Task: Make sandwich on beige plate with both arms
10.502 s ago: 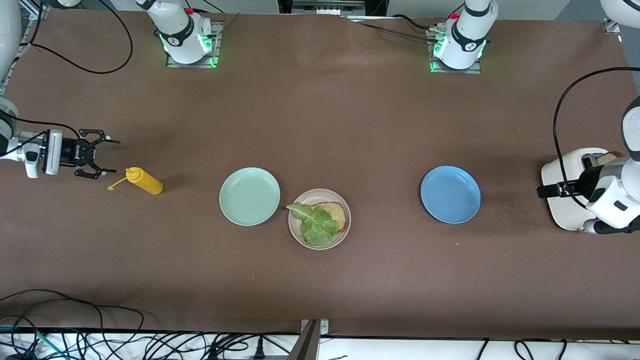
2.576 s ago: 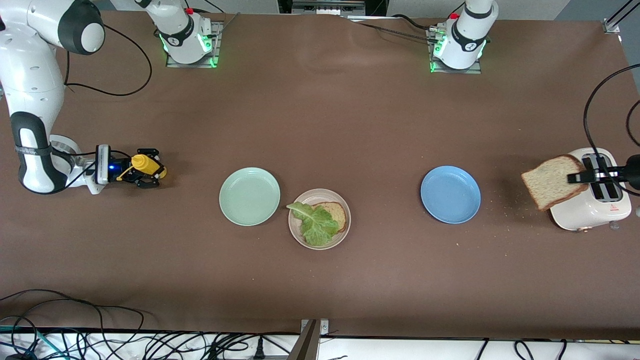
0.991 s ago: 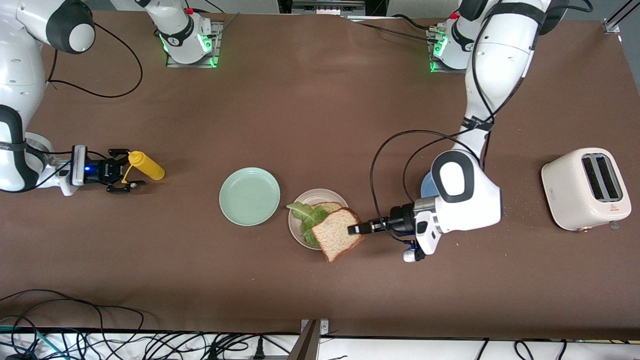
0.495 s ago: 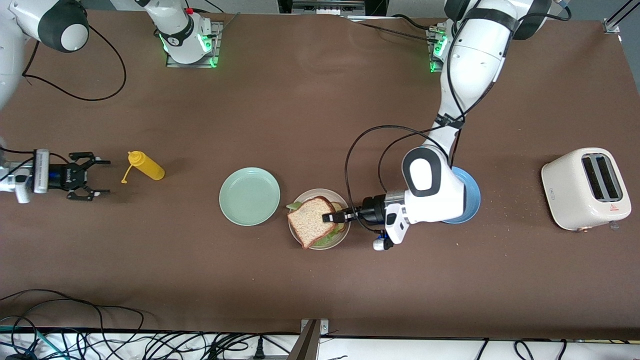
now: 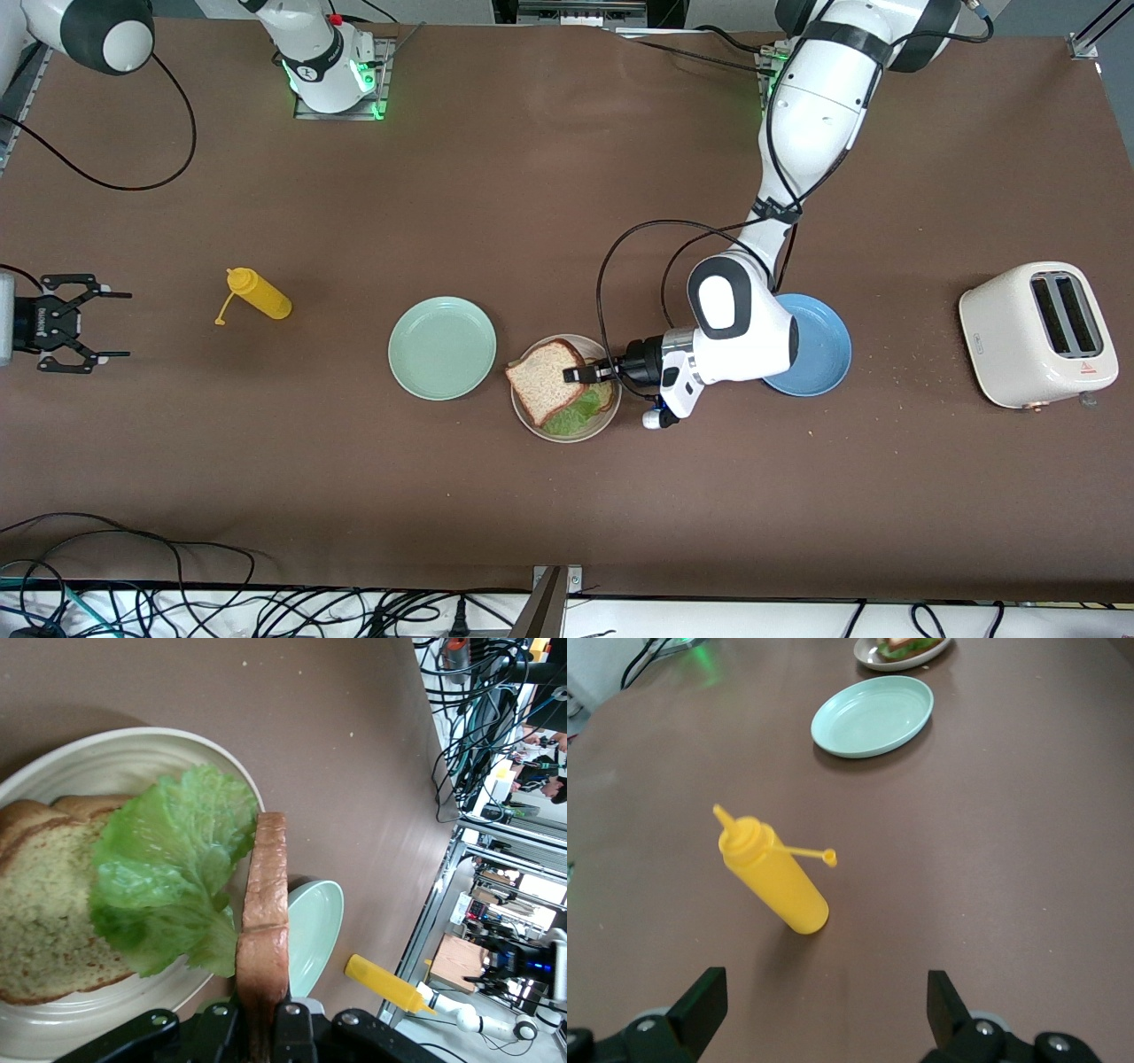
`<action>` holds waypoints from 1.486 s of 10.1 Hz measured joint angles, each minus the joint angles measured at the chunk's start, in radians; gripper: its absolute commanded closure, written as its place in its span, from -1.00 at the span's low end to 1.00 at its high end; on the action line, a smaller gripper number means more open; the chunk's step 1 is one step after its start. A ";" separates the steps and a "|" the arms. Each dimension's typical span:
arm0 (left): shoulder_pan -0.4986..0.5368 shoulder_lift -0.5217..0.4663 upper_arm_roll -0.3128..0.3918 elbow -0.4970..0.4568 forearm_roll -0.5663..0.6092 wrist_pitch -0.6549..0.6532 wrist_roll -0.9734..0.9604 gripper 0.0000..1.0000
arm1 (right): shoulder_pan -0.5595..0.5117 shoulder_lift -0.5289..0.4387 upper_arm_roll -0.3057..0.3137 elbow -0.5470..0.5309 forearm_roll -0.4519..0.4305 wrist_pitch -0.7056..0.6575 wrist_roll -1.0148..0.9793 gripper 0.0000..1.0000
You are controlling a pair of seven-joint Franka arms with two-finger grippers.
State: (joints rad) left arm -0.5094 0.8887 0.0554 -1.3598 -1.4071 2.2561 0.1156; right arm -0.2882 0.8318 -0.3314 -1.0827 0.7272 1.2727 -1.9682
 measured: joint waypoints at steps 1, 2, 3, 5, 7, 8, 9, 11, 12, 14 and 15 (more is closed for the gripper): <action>-0.001 0.000 0.000 -0.010 0.000 0.005 0.014 1.00 | 0.016 -0.032 0.002 0.000 -0.003 -0.027 0.168 -1.00; -0.001 0.000 0.003 -0.015 0.000 0.006 0.035 0.80 | 0.033 -0.054 0.003 0.000 -0.005 -0.060 0.302 -1.00; -0.001 0.000 0.007 -0.022 0.000 0.006 0.067 -0.24 | 0.052 -0.072 0.003 0.000 -0.010 -0.070 0.407 -1.00; 0.001 0.000 0.012 -0.040 0.000 0.007 0.133 -1.00 | 0.075 -0.119 0.003 0.001 -0.017 -0.087 0.632 -1.00; 0.001 0.000 0.017 -0.055 0.000 0.009 0.152 -1.00 | 0.092 -0.174 0.003 0.002 -0.044 -0.113 0.857 -1.00; 0.001 0.000 0.022 -0.057 0.000 0.010 0.156 -1.00 | 0.116 -0.208 0.003 0.004 -0.102 -0.115 0.964 -1.00; 0.001 0.000 0.026 -0.057 0.006 0.010 0.163 -1.00 | 0.144 -0.243 0.003 0.005 -0.166 -0.116 1.062 -1.00; 0.001 -0.001 0.045 -0.057 0.012 0.012 0.164 -1.00 | 0.209 -0.325 0.007 0.007 -0.317 -0.119 1.275 -1.00; 0.001 -0.003 0.060 -0.057 0.012 0.012 0.165 -1.00 | 0.243 -0.365 0.020 0.008 -0.417 -0.120 1.388 -1.00; 0.002 -0.010 0.096 -0.056 0.012 0.013 0.161 -1.00 | 0.328 -0.430 0.065 0.006 -0.612 -0.120 1.587 -1.00; 0.002 -0.017 0.122 -0.055 0.014 0.014 0.153 -1.00 | 0.352 -0.453 0.107 -0.010 -0.661 -0.115 1.683 -1.00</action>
State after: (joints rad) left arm -0.5071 0.8718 0.1778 -1.4152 -1.3933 2.2698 0.2685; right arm 0.0637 0.3786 -0.2245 -1.0923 0.0659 1.1574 -0.2853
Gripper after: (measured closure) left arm 0.000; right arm 0.000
